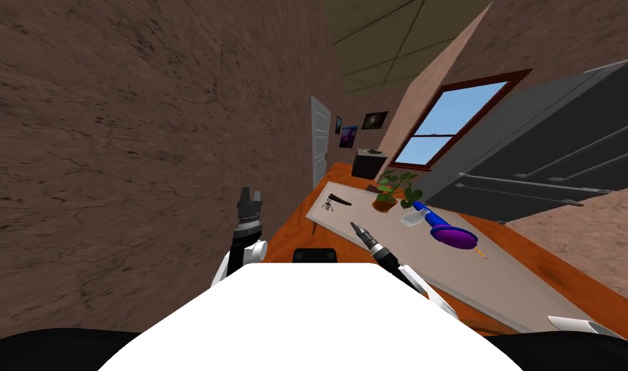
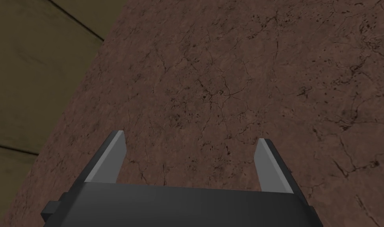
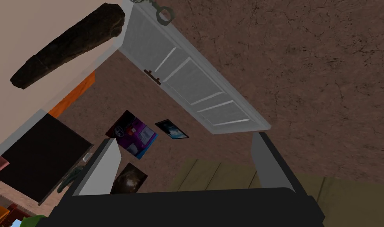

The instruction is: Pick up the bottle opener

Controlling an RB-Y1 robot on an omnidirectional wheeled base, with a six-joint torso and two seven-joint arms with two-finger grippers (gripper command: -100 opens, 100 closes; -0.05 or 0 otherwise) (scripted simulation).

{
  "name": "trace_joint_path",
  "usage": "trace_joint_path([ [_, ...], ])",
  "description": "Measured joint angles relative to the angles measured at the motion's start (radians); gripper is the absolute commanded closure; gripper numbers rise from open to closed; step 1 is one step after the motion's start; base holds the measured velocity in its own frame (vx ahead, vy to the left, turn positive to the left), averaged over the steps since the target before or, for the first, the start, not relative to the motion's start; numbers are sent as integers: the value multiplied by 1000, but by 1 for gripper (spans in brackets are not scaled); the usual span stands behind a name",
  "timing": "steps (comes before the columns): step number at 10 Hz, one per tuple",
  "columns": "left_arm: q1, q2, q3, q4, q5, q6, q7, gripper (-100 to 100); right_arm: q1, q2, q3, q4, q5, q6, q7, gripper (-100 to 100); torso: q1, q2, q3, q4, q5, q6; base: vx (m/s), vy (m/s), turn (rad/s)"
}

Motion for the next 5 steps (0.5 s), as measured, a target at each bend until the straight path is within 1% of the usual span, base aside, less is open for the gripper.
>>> trace_joint_path([
  [1, 0, 0, 0, 0, 0, 0, 0, 0, -9, -8, 7, 36, 11, -2, 6, -100, 0, 0, 0, 0, 0, 1, -15, -38, 464],
  [2, 0, 0, 0, 0, 0, 0, 0, 0, -17, -31, 16, 89, 27, -8, 10, -100, 0, 0, 0, 0, 0, -1, -20, -49, 498],
  [3, 0, 0, 0, 0, 0, 0, 0, 0, -19, -64, 28, 128, 50, -1, 10, -100, -1, 0, 0, 0, 0, 0, -23, -55, 374],
  [4, 0, 0, 0, 0, 0, 0, 0, 0, -7, -107, 37, 154, 73, 5, 8, -100, -1, 0, 0, 0, 0, 0, -16, -37, 317],
  [5, 0, 0, 0, 0, 0, 0, 0, 0, 0, -122, 45, 171, 87, 12, 12, -100, 0, 0, 0, 0, 0, 0, -6, -15, 448],
])
